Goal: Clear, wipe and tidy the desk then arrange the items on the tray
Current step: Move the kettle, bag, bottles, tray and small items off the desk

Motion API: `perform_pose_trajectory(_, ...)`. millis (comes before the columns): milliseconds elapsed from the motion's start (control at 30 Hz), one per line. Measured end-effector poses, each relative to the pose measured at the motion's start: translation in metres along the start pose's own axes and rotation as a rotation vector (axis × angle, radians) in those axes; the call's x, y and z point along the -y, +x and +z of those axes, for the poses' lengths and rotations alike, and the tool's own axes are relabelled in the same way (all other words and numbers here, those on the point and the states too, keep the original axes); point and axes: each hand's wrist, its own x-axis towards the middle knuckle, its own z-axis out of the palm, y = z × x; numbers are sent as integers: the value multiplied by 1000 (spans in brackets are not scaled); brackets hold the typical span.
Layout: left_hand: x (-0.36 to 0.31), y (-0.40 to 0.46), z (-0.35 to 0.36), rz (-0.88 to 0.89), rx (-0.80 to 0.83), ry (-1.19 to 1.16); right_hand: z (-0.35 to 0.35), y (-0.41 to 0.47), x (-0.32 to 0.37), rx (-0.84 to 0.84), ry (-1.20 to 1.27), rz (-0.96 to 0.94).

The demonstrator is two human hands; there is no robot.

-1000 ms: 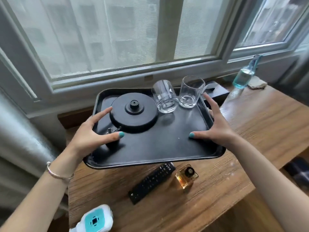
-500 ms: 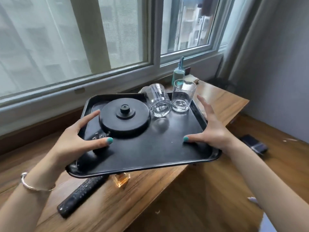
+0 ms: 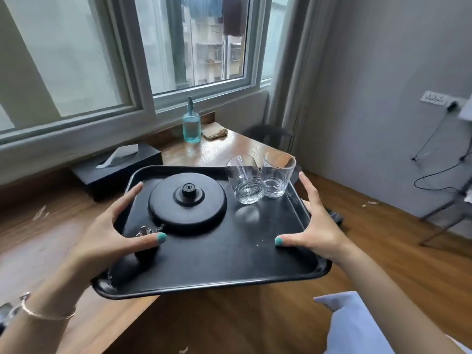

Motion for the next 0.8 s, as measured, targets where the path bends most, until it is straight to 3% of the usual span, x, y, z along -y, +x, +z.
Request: perform_pose_trajectory(800, -13, 285, 207, 168, 255, -41, -185, 151, -122, -231, -75, 104)
